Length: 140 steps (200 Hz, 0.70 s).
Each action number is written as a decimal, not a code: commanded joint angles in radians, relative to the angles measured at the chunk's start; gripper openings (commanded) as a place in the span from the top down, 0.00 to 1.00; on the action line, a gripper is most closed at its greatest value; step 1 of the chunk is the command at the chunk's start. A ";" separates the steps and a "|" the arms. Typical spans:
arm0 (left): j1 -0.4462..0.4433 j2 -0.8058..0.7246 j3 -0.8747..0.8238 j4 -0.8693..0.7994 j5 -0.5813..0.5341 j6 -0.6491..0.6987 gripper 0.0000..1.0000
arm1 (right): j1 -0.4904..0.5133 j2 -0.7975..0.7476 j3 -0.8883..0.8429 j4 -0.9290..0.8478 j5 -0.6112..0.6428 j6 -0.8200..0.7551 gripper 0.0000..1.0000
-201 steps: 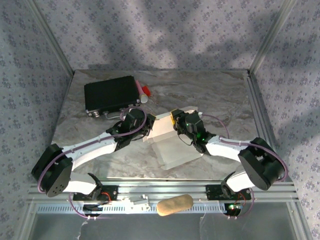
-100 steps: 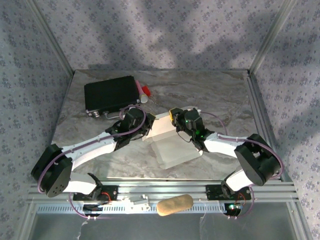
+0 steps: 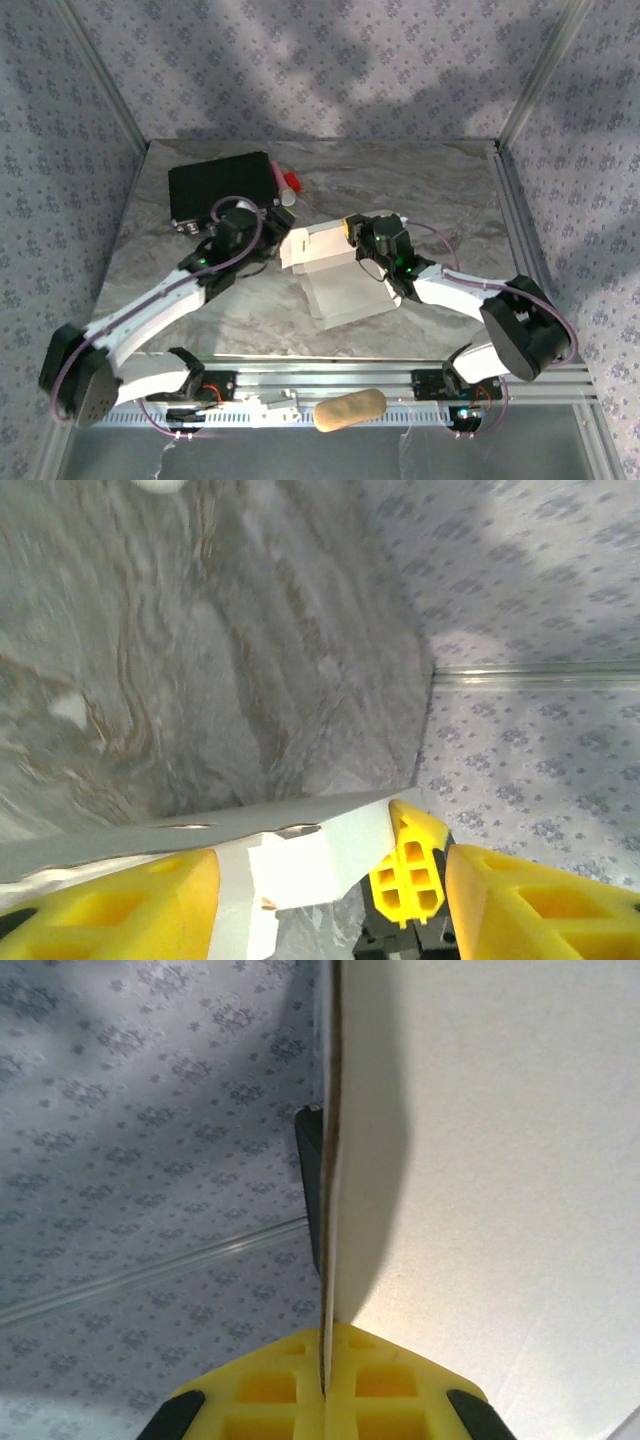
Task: Fold the paper box
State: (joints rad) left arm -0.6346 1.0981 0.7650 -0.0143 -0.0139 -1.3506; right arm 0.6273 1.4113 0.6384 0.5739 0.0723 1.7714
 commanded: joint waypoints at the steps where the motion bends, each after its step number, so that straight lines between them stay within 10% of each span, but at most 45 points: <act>1: 0.061 -0.097 -0.075 -0.089 0.001 0.153 0.45 | -0.015 -0.039 0.023 -0.084 0.037 0.071 1.00; 68: 0.141 0.104 -0.378 0.472 0.219 0.168 0.85 | -0.035 -0.104 0.104 -0.299 0.076 0.180 1.00; 140: 0.101 0.494 -0.466 1.205 0.294 0.119 0.88 | -0.042 -0.077 0.127 -0.292 0.095 0.304 1.00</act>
State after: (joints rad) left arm -0.5179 1.4803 0.3058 0.8169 0.2371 -1.1984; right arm 0.5892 1.3258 0.7307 0.2981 0.1299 2.0098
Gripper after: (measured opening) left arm 0.122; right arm 0.052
